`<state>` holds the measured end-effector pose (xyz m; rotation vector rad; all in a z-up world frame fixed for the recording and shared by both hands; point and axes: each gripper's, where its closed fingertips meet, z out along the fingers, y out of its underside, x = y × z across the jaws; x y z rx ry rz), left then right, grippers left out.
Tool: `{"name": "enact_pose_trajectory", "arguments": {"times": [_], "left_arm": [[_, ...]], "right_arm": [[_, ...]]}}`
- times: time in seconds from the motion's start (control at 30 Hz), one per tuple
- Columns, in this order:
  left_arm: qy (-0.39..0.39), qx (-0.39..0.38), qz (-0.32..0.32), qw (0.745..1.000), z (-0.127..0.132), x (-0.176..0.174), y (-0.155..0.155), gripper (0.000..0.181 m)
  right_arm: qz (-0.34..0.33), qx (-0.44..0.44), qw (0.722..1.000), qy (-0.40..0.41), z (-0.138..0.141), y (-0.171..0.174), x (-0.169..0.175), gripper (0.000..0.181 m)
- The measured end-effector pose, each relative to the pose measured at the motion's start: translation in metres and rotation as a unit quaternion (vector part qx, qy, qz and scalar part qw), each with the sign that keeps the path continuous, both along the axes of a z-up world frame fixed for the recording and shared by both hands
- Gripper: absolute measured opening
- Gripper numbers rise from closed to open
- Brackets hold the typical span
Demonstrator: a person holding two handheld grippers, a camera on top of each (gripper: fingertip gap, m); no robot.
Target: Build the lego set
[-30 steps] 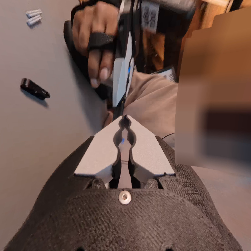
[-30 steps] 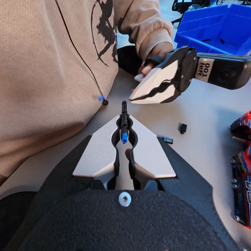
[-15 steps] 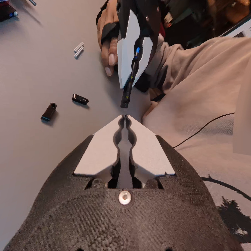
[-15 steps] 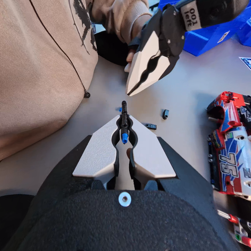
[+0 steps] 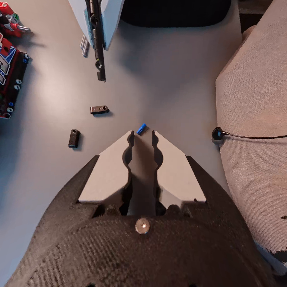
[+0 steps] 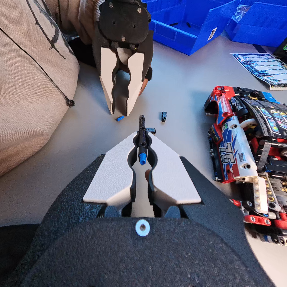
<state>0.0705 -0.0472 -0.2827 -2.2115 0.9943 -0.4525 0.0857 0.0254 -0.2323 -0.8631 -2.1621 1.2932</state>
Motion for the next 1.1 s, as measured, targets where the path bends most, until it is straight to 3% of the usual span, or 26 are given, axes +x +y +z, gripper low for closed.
{"name": "enact_pose_trajectory", "arguments": {"times": [0.27,0.47,0.67,0.9,1.1], "left_arm": [[0.040,-0.003,-0.004,0.999,-0.002,-0.012,0.015,0.018],[0.052,0.022,0.048,0.997,-0.001,-0.028,0.034,0.010],[-0.060,-0.014,0.064,0.996,0.010,-0.008,0.018,0.021],[-0.003,0.020,0.129,0.991,-0.002,-0.013,0.022,0.021],[0.013,0.039,0.134,0.990,-0.002,-0.010,0.019,0.015]], "right_arm": [[-0.010,0.002,1.000,0.004,0.002,0.005,0.002,0.004],[-0.012,0.005,1.000,0.002,0.000,0.005,0.002,0.004],[-0.015,0.001,1.000,-0.002,-0.002,0.007,0.002,0.004],[-0.015,0.000,1.000,-0.006,-0.004,0.007,0.001,0.004],[-0.014,-0.002,1.000,-0.011,-0.006,0.007,0.001,0.004]]}}
